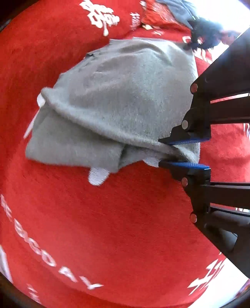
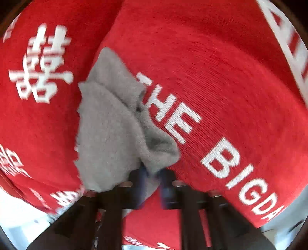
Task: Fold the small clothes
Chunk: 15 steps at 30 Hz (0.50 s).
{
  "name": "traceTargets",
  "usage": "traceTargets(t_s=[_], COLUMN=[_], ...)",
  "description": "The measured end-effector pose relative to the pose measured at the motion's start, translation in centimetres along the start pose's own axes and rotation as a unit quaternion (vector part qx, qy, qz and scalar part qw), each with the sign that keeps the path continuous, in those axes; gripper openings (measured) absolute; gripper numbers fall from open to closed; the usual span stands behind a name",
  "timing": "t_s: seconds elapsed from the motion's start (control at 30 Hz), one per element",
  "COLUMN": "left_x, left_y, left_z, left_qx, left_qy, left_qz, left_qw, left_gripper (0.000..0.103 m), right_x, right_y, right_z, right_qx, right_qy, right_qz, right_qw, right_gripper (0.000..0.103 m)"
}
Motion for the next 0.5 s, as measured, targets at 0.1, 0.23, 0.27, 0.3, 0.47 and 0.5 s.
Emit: traceTargets(t_s=[0.1,0.23,0.27,0.3,0.47,0.5], left_x=[0.3,-1.1,-1.3,-1.4,-1.4,-1.4], left_y=[-1.2,0.1,0.4,0.3,-1.6,-2.4], left_z=[-0.8,-1.8,-1.8,-1.9,-1.9,-1.8], left_qx=[0.031,0.024,0.032,0.037,0.049,0.057], left_qy=[0.037,0.049,0.049,0.05,0.073,0.079], left_qz=[0.017,0.045,0.04,0.038,0.059,0.067], left_qw=[0.9987,0.9974,0.9975,0.9973,0.9943,0.9929], left_gripper=[0.014,0.011,0.011,0.011,0.012,0.012], right_x=[-1.9,-1.5,-0.7,0.2,1.1,1.3], right_y=[-0.8,-1.5,-1.1,-0.6,-1.4,-2.0], right_z=[0.0,0.2,0.3,0.4,-0.1,-0.3], right_qx=[-0.014,-0.026,-0.03,-0.039,-0.051,-0.047], right_qy=[-0.069,-0.1,-0.1,-0.1,-0.103,-0.104], right_qz=[-0.027,-0.045,-0.056,-0.065,-0.074,-0.093], right_qw=[0.997,0.994,0.993,0.992,0.991,0.989], right_gripper=[0.008,0.008,0.008,0.008,0.024,0.03])
Point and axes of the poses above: each gripper's, at about its wrist camera, not at the fingertips, and y roughly the way its jaws point, x to its right, z to its top, the point moved 8 cm from there along y, roughly the way its jaws point, and after that the axes turned 13 degrees about z, right-handed, at the moved point
